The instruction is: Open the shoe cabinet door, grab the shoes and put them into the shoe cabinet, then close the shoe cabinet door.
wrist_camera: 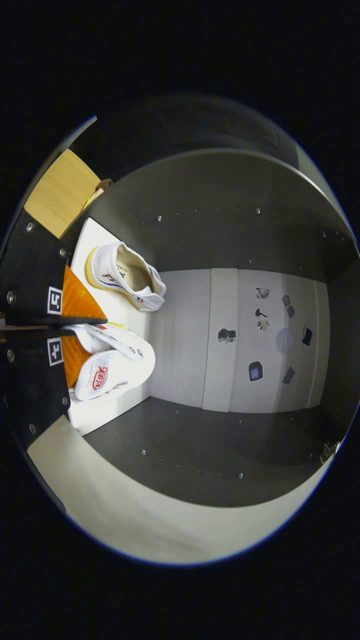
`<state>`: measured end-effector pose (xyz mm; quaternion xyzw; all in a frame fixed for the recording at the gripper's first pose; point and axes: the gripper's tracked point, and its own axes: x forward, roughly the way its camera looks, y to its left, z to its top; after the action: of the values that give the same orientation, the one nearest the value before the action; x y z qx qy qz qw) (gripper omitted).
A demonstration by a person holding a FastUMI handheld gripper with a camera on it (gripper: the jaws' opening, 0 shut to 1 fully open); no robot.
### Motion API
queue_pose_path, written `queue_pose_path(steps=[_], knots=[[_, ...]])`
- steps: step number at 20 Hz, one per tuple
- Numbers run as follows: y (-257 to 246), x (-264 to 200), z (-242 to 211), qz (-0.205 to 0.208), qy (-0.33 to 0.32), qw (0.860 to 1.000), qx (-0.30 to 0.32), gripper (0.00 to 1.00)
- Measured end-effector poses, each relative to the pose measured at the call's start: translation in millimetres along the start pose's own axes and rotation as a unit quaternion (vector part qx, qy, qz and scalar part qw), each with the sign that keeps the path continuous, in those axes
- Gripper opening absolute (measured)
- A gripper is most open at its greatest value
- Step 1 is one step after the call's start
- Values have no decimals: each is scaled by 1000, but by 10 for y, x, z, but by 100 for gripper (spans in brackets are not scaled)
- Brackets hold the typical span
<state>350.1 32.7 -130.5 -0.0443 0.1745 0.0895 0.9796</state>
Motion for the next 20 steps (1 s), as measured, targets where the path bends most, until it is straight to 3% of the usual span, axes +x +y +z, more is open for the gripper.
queue_pose_path(steps=[9, 15, 20], knots=[[-218, 1010, 157, -3, 45, 998, -39, 3], [-137, 1195, -42, 2, 71, 997, -10, 3], [-101, 1152, -56, -8, 64, 998, -21, 9]])
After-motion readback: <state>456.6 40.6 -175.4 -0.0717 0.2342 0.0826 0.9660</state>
